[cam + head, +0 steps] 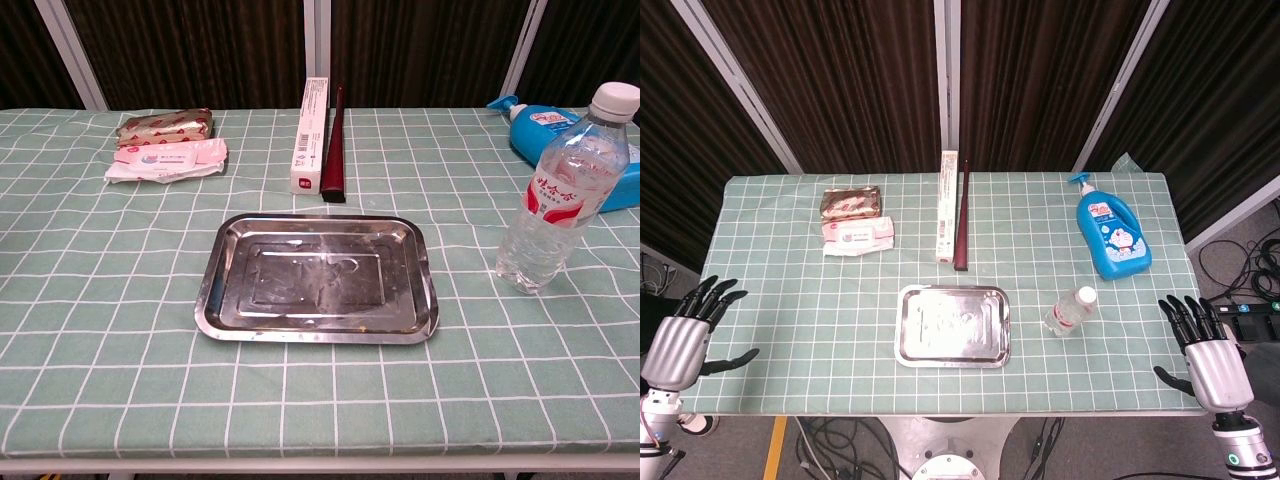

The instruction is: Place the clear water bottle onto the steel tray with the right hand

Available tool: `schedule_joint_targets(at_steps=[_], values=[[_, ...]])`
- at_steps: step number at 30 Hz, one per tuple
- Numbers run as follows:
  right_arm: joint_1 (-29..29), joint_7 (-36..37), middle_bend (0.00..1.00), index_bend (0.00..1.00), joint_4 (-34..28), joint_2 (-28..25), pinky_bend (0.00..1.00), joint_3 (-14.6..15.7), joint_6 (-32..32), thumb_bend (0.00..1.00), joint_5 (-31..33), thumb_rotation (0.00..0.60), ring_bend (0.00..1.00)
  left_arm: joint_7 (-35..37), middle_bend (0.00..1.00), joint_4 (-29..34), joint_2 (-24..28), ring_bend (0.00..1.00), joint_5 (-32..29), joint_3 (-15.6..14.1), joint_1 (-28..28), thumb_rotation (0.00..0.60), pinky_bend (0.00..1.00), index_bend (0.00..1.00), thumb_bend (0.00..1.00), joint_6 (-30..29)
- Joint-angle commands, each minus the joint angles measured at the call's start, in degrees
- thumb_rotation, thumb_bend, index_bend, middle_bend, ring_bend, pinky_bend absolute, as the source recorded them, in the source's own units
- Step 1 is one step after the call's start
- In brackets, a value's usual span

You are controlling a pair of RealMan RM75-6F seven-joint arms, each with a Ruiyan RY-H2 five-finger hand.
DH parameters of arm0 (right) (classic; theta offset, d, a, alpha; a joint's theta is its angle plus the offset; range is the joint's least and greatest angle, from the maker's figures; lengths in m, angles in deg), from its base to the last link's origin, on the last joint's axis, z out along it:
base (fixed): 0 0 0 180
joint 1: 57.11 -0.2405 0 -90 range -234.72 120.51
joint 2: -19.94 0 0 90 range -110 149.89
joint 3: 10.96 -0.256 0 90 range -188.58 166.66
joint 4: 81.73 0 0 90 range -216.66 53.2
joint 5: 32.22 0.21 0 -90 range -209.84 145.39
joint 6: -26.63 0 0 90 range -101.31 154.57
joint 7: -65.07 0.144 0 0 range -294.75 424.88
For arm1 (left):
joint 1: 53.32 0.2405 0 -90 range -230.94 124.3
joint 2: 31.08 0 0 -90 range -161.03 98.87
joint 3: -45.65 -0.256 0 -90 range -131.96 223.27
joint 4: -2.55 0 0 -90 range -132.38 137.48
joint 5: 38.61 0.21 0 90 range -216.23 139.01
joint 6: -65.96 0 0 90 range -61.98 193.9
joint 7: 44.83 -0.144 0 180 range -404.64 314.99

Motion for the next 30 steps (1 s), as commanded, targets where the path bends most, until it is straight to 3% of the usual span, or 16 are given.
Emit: schedule_joint_targets(at_steps=[1,13,15,22,25,30], values=[[-0.02,0.05,0.07,0.0,-0.03,0.05,0.0,0.04,-0.04,0.0,-0.02,0.6,0.0,0.06,0.23,0.04,0.03,0.1,-0.03,0.0,0.02,0.469,0.18,0.26,0.09,-0.01],[0.69,4.48,0.08,0.0,-0.82,-1.48,0.0,-0.42,-0.19,0.0,2.57,0.6,0.0,-0.59,0.23,1.46,0.9,0.1,0.3,-0.05,0.15,0.468,0.18,0.26,0.09,-0.34],[0.32,12.04,0.09,0.0,-1.45,-1.37,0.0,-0.45,-1.52,0.0,3.69,0.6,0.0,-0.59,0.23,1.5,0.89,0.1,0.28,0.0,0.0,0.469,0.18,0.26,0.09,-0.12],[-2.8,62.23,0.13,0.0,-2.83,-1.59,0.0,-0.88,-11.49,0.0,8.82,0.6,0.0,0.53,0.23,-0.05,-0.63,0.1,0.04,-0.37,-0.18,0.467,0.18,0.26,0.09,0.78],[-4.09,69.68,0.14,0.0,-1.35,-1.6,0.0,-0.82,-14.76,0.0,9.17,0.6,0.0,0.58,0.23,-0.58,-1.06,0.1,0.12,-0.39,-0.29,0.469,0.18,0.26,0.09,0.89],[-5.9,71.42,0.13,0.0,3.62,2.24,0.0,-0.93,-17.01,0.0,8.27,0.6,0.0,1.16,0.23,-1.46,-1.29,0.1,-0.03,-0.19,-0.38,0.471,0.18,0.26,0.09,0.79]])
